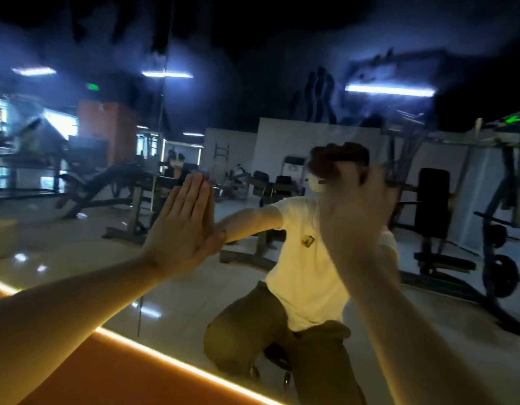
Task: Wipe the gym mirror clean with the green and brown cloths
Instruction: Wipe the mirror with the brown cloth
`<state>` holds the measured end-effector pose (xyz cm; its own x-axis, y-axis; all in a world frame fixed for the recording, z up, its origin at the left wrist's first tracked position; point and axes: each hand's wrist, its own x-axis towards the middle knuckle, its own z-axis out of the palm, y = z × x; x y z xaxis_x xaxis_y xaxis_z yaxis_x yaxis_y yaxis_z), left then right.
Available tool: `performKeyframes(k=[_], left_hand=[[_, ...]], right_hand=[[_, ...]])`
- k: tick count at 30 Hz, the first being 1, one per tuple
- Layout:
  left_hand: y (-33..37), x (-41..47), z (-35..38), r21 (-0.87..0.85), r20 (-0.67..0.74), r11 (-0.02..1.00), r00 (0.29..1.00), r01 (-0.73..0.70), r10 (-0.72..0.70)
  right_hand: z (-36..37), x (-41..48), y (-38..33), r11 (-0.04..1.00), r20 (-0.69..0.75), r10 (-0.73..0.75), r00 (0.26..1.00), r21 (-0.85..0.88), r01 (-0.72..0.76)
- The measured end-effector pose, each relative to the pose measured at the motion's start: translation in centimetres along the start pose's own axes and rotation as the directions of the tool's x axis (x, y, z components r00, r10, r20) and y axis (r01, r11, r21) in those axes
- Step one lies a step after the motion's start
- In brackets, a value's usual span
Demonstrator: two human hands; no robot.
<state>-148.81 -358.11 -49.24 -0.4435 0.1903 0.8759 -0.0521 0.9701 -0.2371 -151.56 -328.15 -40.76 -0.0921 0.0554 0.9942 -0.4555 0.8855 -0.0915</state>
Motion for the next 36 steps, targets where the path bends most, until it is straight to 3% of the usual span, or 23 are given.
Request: performKeyframes(k=[2,3,6,8,10,13,16,18,19,22,24,26,27,29,31,32,34,36], left_hand=[[0.4,-0.2,-0.9,0.011,0.056,1.000,0.998,0.018,-0.018],[0.7,-0.2,-1.3,0.008,0.087,0.999,0.996,0.034,-0.035],[1.2,0.0,-2.3,0.038,0.161,0.996,0.983,0.084,-0.089],[1.3,0.0,-2.8,0.076,0.170,0.994,0.981,0.081,-0.093],[1.1,0.0,-3.0,0.065,0.179,0.995,0.980,0.070,-0.080],[0.6,0.0,-2.9,0.024,0.226,0.996,0.970,0.087,-0.090],[-0.3,0.0,-3.3,0.008,0.223,1.000,0.974,0.029,-0.030],[-1.8,0.3,-4.1,-0.022,0.186,0.999,0.982,-0.040,0.043],[-2.5,0.8,-4.7,-0.036,0.152,0.996,0.985,-0.076,0.081],[-4.4,3.3,-5.8,-0.091,0.010,0.988,0.992,-0.126,0.127],[-5.2,5.3,-6.3,-0.097,-0.089,0.990,0.992,-0.097,0.089],[-6.2,7.4,-6.5,-0.102,-0.108,0.992,0.992,-0.071,0.060],[-6.7,8.3,-6.4,-0.104,-0.119,0.992,0.991,-0.067,0.054],[-7.3,9.9,-5.7,-0.109,-0.147,0.993,0.989,-0.047,0.031],[-7.3,10.9,-4.5,-0.125,-0.157,0.992,0.988,-0.028,0.008],[-7.2,11.1,-3.7,-0.136,-0.164,0.990,0.987,-0.028,0.005],[-7.0,11.3,-2.1,-0.161,-0.202,0.986,0.979,-0.036,0.003],[-7.0,11.6,-1.3,-0.180,-0.232,0.983,0.973,-0.042,-0.001]], right_hand=[[0.7,-3.2,-2.1,0.987,0.123,-0.147,0.981,0.078,0.138],[0.8,-5.0,-2.7,0.960,0.216,-0.274,0.937,0.111,0.255],[0.4,-8.8,-2.3,0.796,0.411,-0.602,0.685,0.237,0.558],[-0.4,-8.2,-0.9,0.745,0.415,-0.658,0.628,0.241,0.621],[-1.1,-5.3,0.4,0.803,0.345,-0.591,0.729,0.164,0.574],[-1.9,1.3,2.7,0.970,0.124,-0.244,0.962,0.036,0.242],[-1.4,5.2,1.9,0.997,-0.079,0.077,0.994,0.015,-0.076],[0.4,4.7,-1.8,0.986,-0.086,0.168,0.982,0.003,-0.168],[1.5,3.5,-4.0,0.989,-0.045,0.146,0.988,0.006,-0.146],[4.7,-2.7,-10.3,0.977,0.164,-0.201,0.966,0.103,0.186],[5.5,-5.7,-12.1,0.881,0.368,-0.472,0.801,0.160,0.446],[5.2,-4.3,-11.0,0.742,0.447,-0.645,0.620,0.172,0.648],[4.6,-2.6,-10.1,0.737,0.425,-0.654,0.626,0.173,0.653],[3.0,1.8,-6.7,0.807,0.342,-0.553,0.760,-0.006,0.590],[0.3,5.7,-3.0,0.928,0.187,-0.284,0.940,-0.191,0.319],[-1.0,7.2,-1.1,0.967,0.038,-0.138,0.990,-0.211,0.143],[-1.9,8.8,0.6,0.976,-0.158,0.084,0.984,-0.184,-0.113],[0.2,9.2,-1.6,0.944,-0.256,0.244,0.935,-0.159,-0.290]])
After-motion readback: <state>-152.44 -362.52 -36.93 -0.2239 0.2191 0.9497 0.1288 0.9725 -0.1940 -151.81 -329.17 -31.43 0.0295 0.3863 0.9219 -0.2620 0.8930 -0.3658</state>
